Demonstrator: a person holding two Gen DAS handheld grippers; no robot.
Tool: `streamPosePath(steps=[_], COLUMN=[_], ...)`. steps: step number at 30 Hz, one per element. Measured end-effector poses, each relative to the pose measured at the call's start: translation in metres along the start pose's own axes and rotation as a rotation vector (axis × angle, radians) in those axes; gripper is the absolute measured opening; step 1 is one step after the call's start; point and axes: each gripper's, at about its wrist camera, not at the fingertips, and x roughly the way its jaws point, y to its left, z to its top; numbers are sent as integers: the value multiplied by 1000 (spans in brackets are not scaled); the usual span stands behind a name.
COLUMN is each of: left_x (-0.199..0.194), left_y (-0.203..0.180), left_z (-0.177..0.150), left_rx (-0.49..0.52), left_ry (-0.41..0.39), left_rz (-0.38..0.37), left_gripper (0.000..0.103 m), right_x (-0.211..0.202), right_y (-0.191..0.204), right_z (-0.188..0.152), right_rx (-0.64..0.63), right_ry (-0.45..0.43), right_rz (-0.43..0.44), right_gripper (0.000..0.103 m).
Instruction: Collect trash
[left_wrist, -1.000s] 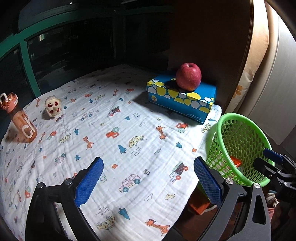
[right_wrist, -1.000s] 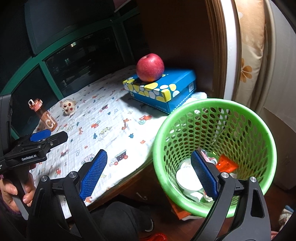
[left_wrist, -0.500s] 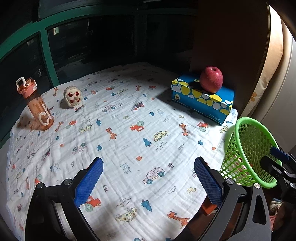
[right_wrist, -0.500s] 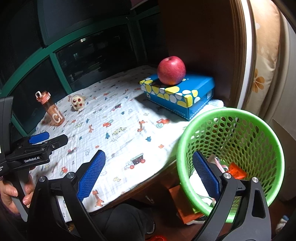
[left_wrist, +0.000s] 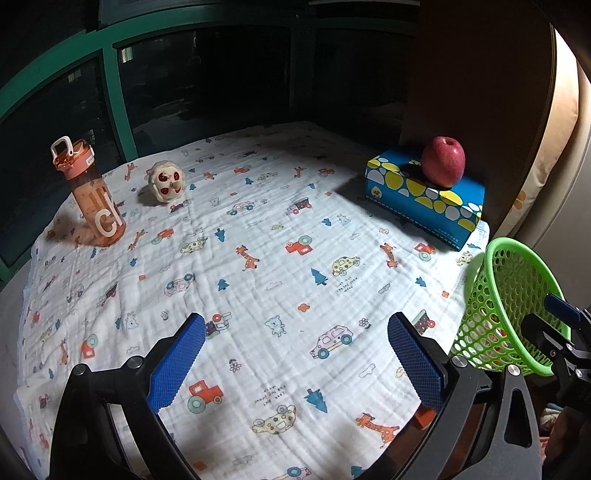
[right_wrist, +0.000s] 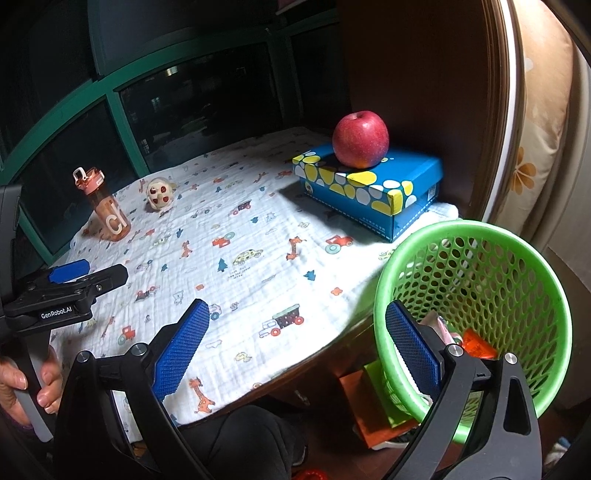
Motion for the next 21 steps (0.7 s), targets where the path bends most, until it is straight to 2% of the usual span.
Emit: streamPosePath(steps=[21], left_x=[-7], left_y=[14], left_z=[-9], left_rx=[-12], left_ry=[-7], left_rz=[23], left_gripper=[96], right_x=[-2], right_y=[7], right_z=[-4], right_rx=[9], right_ry=[0], right_rz=[-14], right_gripper=[96])
